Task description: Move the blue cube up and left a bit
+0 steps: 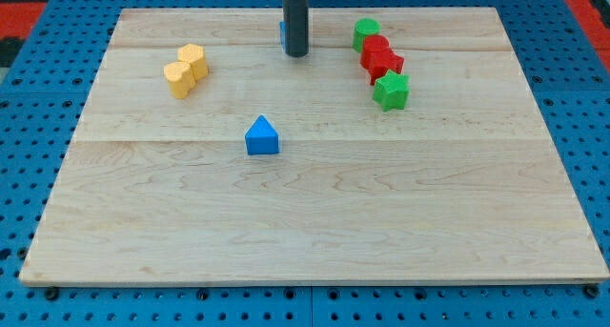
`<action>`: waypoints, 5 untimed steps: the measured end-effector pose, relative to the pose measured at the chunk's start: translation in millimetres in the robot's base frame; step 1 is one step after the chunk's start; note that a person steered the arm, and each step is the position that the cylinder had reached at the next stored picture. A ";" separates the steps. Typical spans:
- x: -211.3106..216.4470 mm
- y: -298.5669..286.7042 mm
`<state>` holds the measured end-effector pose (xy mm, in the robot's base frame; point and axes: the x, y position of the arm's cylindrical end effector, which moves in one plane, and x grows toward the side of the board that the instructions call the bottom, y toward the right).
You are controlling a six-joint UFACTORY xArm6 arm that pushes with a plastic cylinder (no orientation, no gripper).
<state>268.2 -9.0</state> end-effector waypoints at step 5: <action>-67.8 -30.7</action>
<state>200.3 -39.7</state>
